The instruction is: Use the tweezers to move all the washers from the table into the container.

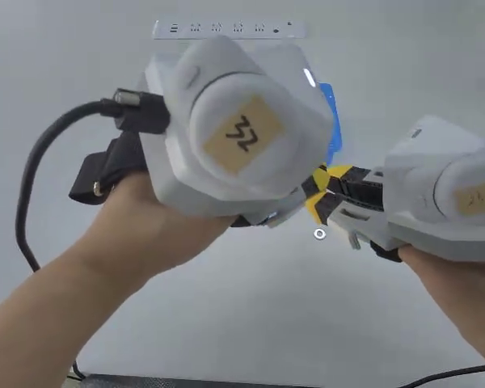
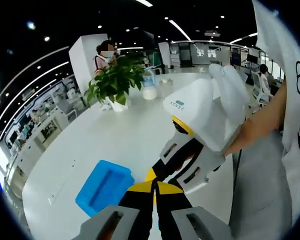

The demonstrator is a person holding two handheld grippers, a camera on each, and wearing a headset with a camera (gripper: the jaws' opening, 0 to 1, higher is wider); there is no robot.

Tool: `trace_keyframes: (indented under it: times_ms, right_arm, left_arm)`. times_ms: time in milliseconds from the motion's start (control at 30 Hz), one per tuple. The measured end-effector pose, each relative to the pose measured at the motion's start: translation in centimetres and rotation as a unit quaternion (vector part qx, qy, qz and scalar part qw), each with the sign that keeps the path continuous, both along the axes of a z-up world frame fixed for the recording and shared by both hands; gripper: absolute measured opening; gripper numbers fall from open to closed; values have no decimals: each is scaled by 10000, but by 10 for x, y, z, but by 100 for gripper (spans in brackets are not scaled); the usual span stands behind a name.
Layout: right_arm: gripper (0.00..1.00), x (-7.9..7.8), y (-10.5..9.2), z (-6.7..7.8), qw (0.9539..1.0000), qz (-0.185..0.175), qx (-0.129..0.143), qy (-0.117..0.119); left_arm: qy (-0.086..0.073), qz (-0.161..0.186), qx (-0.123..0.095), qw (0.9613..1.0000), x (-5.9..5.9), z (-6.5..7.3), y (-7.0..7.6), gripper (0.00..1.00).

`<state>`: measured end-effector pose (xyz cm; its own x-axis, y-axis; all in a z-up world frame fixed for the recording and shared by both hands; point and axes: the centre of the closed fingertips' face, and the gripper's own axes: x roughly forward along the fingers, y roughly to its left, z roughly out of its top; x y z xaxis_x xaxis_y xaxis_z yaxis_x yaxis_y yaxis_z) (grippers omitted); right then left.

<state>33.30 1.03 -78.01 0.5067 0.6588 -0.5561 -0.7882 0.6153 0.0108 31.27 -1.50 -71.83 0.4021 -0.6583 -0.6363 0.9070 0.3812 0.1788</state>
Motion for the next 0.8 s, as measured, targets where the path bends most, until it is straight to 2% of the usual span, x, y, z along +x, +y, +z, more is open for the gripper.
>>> trace_keyframes:
  times_ms: [133, 333, 600, 700, 733, 800]
  right_arm:
    - [12, -6, -3, -12, 9998, -22, -54, 168]
    - [13, -12, -3, -25, 9993, 30, -147, 341]
    - [12, -10, -3, -31, 9991, 20, -202, 378]
    - [12, -9, -3, -34, 9989, 16, -215, 423]
    - [12, -9, -3, -34, 9989, 15, -214, 418]
    - [11, -9, -3, -33, 9989, -11, -178, 432]
  left_arm:
    - [138, -15, 107, 9998, -8, -12, -3, 0]
    - [380, 80, 195, 9991, -10, -24, -3, 0]
    - [385, 173, 232, 9988, -7, -32, 0, 0]
    - [433, 199, 256, 9985, -6, -34, 0, 0]
    - [473, 249, 196, 9984, -6, -34, -1, 0]
    - [453, 287, 194, 9984, -6, -34, -2, 0]
